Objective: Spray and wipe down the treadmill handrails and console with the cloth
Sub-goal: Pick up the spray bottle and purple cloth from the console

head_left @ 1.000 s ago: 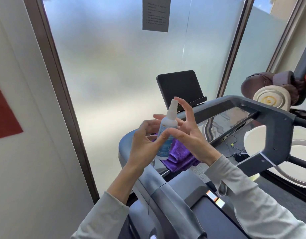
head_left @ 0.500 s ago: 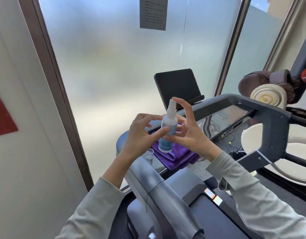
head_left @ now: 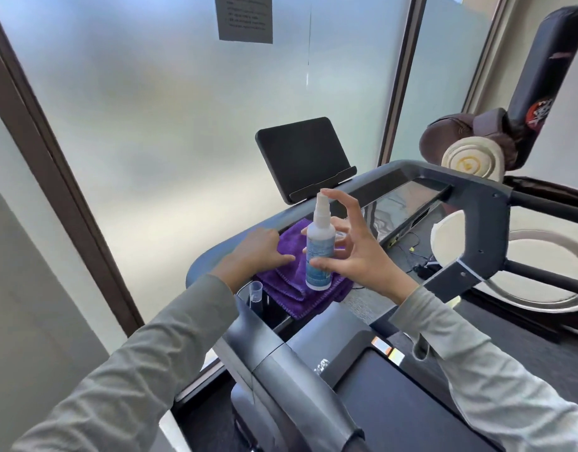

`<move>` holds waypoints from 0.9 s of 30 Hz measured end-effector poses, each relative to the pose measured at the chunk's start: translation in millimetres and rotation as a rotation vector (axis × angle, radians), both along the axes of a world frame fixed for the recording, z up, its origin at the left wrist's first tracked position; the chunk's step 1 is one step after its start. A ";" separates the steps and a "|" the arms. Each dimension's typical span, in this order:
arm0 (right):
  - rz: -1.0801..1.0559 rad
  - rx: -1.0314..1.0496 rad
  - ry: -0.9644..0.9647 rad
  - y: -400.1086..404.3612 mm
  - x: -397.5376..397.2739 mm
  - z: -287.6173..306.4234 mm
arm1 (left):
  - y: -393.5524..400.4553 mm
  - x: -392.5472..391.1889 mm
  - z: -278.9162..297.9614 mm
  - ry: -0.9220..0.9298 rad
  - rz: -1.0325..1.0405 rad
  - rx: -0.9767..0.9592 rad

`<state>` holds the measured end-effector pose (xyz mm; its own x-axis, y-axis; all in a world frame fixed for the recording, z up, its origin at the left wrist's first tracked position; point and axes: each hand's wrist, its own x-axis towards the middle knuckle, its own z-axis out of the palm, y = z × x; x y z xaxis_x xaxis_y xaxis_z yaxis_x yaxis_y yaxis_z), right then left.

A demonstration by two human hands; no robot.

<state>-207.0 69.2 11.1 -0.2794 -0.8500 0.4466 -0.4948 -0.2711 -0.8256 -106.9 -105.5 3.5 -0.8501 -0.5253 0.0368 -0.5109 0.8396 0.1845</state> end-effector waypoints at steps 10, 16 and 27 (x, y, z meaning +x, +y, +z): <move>-0.041 -0.009 0.028 8.8 -12.9 0.1 | -9.8 -12.5 -13.9 -0.015 0.066 0.154; -0.026 -0.034 0.023 10.5 -13.3 3.0 | -9.2 -15.6 -10.1 0.055 0.195 0.393; -0.083 -0.115 0.047 22.8 -16.5 4.4 | 19.9 -8.6 28.5 0.759 0.334 1.274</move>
